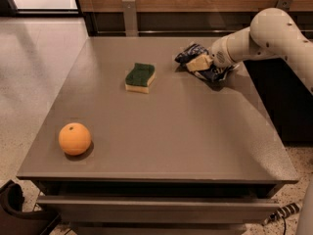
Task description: Move blue chip bag near orange
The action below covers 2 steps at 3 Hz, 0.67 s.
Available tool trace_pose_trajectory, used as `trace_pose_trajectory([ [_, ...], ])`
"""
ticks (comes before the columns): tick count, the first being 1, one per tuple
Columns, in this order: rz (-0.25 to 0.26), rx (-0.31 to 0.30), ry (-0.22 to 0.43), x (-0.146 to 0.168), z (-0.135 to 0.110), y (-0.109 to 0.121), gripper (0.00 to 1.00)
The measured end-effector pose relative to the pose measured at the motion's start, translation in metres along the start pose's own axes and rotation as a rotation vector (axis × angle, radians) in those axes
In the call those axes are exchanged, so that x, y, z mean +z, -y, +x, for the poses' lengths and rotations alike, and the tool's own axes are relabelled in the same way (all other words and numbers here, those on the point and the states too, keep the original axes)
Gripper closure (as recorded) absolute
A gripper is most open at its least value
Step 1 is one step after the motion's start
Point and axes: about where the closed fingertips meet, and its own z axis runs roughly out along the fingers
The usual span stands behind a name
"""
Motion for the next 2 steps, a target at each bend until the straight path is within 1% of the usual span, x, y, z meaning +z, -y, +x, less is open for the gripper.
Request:
trace_pose_trajectory([
  [2,0.000,0.000,0.000,-0.0003,-0.0003,0.0000,1.00],
])
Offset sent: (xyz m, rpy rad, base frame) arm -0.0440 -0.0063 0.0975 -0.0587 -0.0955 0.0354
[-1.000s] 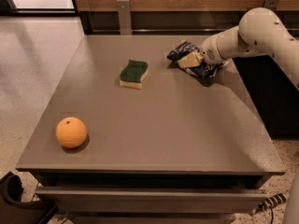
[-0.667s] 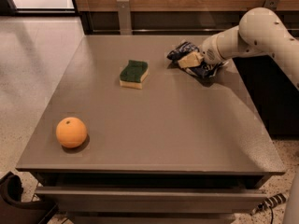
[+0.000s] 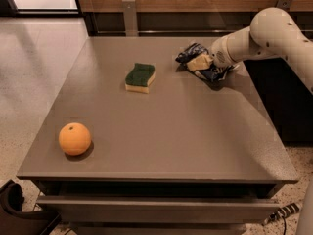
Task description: Move blue chip bag near orange
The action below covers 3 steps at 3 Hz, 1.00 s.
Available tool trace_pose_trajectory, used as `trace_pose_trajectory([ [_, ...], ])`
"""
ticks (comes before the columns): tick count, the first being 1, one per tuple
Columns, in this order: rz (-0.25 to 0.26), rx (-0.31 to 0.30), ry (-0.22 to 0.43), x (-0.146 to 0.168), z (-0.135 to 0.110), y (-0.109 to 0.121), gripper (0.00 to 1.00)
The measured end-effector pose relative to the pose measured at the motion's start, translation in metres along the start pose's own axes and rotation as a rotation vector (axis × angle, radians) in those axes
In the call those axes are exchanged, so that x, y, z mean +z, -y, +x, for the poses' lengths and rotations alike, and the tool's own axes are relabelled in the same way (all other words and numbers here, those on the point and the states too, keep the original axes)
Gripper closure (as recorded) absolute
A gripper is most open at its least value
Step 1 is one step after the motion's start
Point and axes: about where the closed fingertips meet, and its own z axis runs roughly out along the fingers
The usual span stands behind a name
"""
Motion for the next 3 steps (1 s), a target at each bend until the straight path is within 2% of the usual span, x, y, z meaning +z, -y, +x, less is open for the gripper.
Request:
trace_pose_trajectory([
  [3,0.000,0.000,0.000,-0.0012,-0.0014,0.0000,1.00],
])
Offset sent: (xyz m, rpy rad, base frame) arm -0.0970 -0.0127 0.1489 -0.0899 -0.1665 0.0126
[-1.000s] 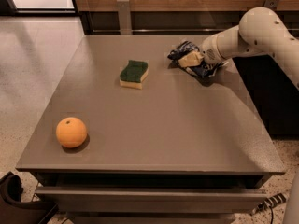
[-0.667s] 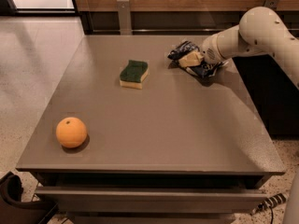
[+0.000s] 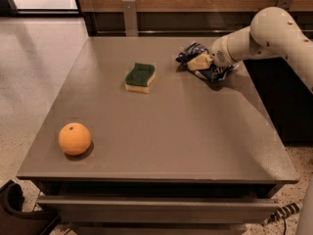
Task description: Move blue chip bag near orange
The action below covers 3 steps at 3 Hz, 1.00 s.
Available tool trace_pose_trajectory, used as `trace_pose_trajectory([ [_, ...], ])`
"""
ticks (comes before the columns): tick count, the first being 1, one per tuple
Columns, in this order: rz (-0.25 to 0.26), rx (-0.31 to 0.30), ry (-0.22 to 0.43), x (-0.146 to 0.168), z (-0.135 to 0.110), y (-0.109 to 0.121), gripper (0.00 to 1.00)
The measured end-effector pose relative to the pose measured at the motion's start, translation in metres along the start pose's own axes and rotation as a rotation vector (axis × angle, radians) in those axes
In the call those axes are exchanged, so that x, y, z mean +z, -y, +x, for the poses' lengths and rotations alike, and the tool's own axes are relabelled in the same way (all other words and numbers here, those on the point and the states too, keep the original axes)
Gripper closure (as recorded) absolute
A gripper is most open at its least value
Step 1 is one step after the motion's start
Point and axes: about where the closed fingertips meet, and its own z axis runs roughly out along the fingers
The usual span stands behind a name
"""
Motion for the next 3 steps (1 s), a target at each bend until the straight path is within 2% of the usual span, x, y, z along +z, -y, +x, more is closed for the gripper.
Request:
trace_pose_trajectory([
  [3,0.000,0.000,0.000,-0.0006,-0.0010,-0.0001,1.00],
])
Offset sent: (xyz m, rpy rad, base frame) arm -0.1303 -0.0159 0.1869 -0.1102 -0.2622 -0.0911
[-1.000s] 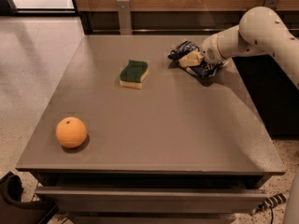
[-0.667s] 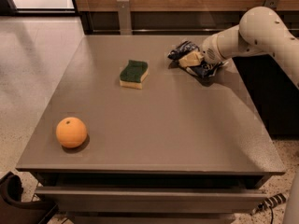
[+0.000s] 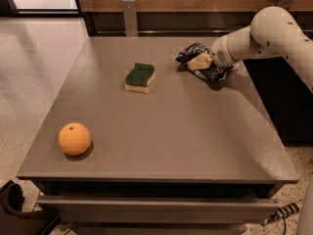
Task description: Move blue chip bag near orange
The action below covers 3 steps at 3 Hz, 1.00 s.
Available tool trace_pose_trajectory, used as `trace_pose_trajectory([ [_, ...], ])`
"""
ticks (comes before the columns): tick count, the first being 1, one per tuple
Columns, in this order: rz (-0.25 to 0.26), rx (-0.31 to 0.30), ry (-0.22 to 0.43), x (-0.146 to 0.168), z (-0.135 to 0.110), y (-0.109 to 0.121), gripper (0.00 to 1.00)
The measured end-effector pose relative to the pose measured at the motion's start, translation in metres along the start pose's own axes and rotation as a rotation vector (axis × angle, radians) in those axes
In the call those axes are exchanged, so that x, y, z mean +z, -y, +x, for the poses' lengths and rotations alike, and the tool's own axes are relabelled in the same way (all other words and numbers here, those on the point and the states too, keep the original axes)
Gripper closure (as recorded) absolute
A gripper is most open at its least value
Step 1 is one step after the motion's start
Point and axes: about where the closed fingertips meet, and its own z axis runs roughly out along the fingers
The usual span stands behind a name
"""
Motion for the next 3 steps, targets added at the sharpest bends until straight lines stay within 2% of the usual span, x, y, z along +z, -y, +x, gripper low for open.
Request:
trace_pose_trajectory([
  [3,0.000,0.000,0.000,-0.0006,-0.0006,0.0000,1.00],
])
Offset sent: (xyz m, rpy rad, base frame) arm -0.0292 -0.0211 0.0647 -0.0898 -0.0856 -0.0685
